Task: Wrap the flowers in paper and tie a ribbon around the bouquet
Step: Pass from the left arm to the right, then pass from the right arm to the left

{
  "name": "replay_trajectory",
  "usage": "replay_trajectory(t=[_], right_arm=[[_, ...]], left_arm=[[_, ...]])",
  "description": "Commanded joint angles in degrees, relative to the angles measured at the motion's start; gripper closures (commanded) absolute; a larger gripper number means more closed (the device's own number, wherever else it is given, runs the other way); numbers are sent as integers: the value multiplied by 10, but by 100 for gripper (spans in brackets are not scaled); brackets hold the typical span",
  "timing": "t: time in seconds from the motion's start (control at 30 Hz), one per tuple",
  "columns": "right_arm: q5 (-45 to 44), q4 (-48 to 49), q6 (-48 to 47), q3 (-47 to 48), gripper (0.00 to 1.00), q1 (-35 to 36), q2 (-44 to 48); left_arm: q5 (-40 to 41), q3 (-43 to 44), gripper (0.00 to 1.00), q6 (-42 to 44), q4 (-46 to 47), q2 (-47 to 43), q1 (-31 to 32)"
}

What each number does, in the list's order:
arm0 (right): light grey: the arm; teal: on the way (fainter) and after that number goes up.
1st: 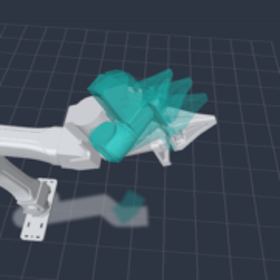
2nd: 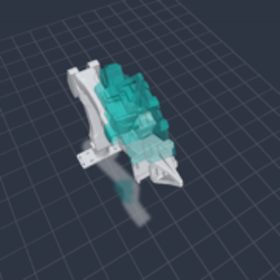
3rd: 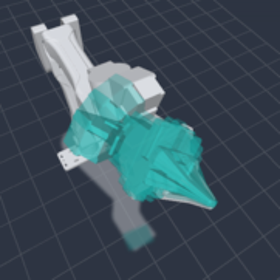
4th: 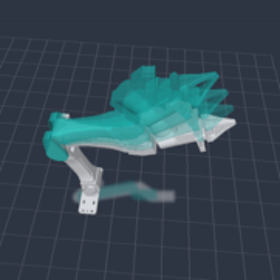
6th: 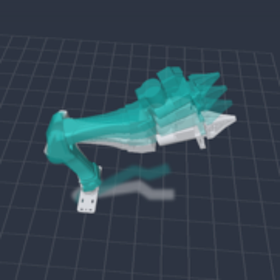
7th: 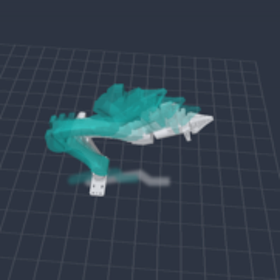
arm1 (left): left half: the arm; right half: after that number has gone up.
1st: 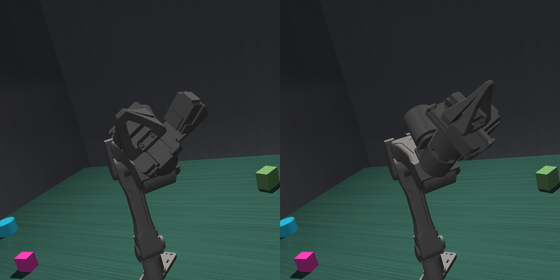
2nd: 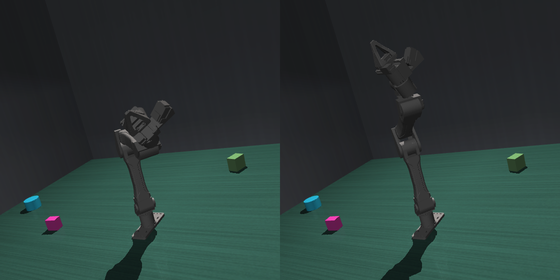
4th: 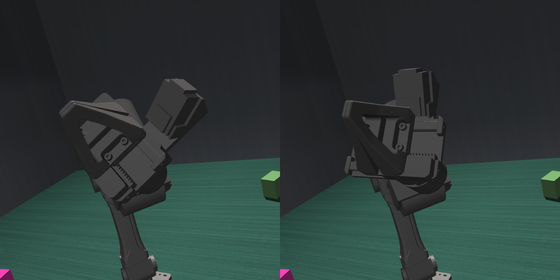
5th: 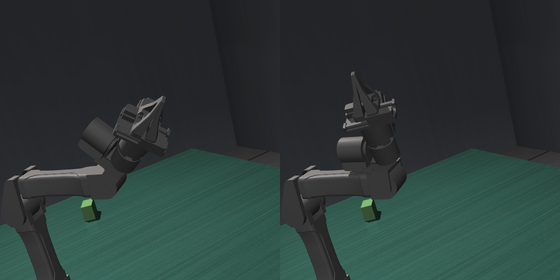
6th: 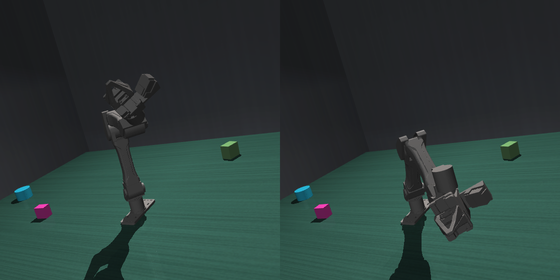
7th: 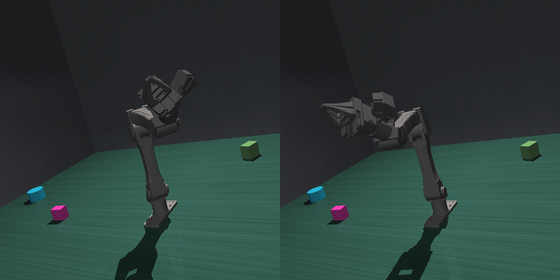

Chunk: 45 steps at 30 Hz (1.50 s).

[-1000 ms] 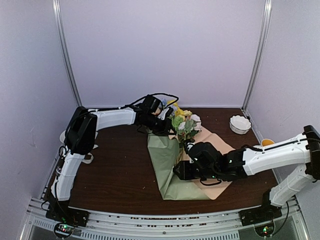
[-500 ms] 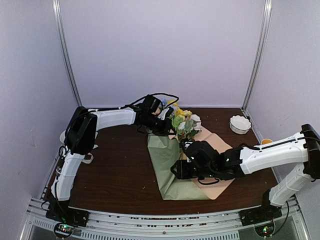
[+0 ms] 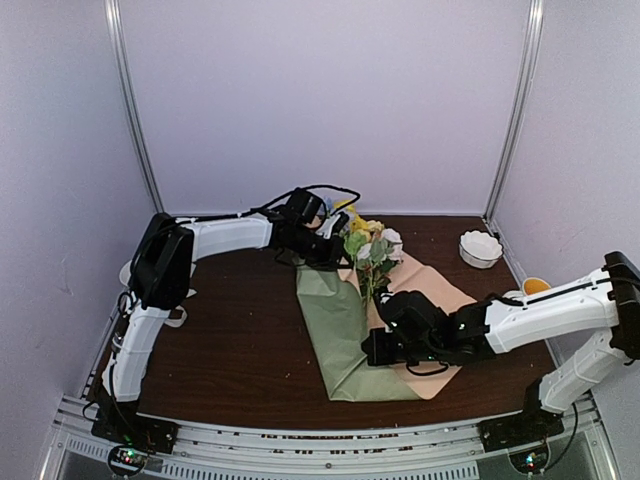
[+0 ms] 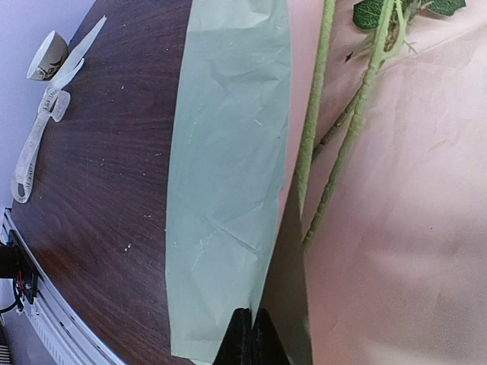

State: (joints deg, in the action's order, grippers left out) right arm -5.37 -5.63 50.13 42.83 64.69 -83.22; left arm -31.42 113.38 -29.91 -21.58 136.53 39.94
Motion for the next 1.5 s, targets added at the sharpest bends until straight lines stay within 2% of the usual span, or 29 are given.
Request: replay_trajectory(t=[0.0,0.03,0.1,0.13,0.27,0.33,0.47,0.63,0.7,0.77,0.9,0.97,1.03,1.1,1.3,1.47], right_arm=[[16,30,21,-44,100,-2,26],[21,42,24,-52,100,-3,25],[31,66,27,-65,100,-7,22],[35,74,29,-69,100,-9,19],[44,93,36,-81,100,-16,17],[44,102,42,-90,100,-19,17],[53,127,50,-106,100,-25,13],[65,141,50,-111,100,-32,9],[70,145,51,-114,100,-33,8],[75,153,52,-119,100,-33,7],[72,149,45,-119,100,-33,6],[71,149,44,-120,100,-33,7],[70,155,47,-126,100,-34,10],[70,170,52,-135,100,-34,13],[69,190,56,-141,100,-37,6],[64,212,78,-161,100,-44,21]], left_arm=[[29,29,99,28,-5,-6,0],[29,34,91,34,-6,-7,0],[29,42,67,47,-7,-13,0],[30,46,58,56,-7,-19,0],[62,40,42,112,-4,-72,0],[89,25,40,142,-1,-105,0],[103,-44,39,194,9,-186,7],[134,-241,40,248,89,-316,36],[131,-289,45,246,89,-337,39],[114,-319,55,266,68,-349,49],[129,-392,59,391,69,-391,153],[125,-435,64,423,93,-400,195],[141,-459,75,431,112,-397,221],[158,-473,81,425,123,-389,230],[192,-480,79,444,128,-343,260],[250,-458,78,463,92,-302,297]])
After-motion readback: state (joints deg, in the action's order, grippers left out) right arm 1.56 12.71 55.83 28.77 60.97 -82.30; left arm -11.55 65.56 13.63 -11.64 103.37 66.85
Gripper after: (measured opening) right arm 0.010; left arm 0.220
